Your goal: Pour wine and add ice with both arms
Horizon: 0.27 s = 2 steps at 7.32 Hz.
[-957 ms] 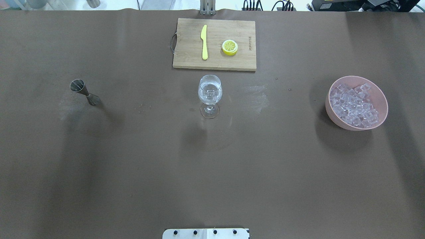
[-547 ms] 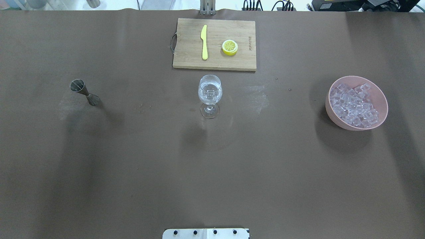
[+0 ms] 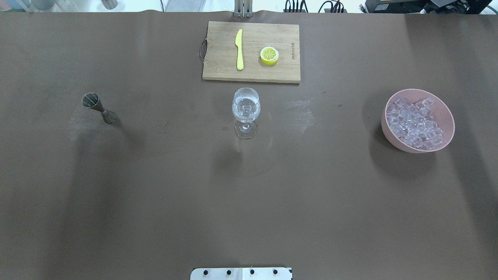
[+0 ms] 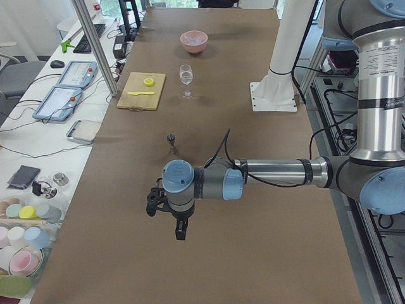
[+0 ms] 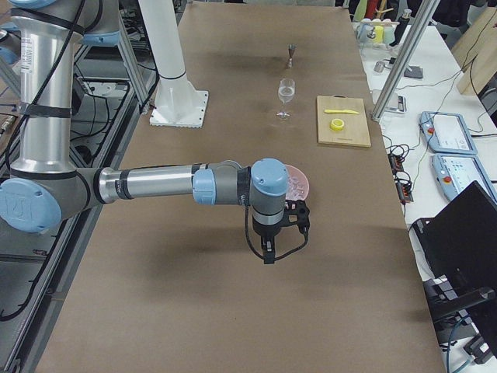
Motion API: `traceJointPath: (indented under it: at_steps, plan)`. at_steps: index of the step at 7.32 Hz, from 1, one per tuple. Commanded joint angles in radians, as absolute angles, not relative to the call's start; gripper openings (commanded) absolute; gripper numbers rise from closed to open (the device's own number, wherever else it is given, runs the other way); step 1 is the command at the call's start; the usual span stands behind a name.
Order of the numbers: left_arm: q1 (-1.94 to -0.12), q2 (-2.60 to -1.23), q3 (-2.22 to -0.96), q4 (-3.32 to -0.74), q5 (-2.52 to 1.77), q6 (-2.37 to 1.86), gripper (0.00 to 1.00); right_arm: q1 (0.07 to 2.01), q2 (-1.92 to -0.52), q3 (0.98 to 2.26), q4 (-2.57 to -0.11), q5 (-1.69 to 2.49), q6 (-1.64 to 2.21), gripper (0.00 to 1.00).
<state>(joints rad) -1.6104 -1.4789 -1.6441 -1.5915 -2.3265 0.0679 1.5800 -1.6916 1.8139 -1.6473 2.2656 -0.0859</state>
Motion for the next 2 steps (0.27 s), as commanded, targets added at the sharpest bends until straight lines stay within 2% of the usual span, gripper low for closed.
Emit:
traceJointPath:
  at_steps: [1,2]
  plan:
    - [-1.609,-1.48,-1.643,-1.592,-2.327,0.067,0.99,1.58,-1.692,1.816,-1.646,2.266,-0.086,1.0]
    - [-1.609,-1.48,-1.643,-1.592,-2.327,0.067,0.99,1.58,-1.692,1.836,-1.646,2.266,-0.086,1.0]
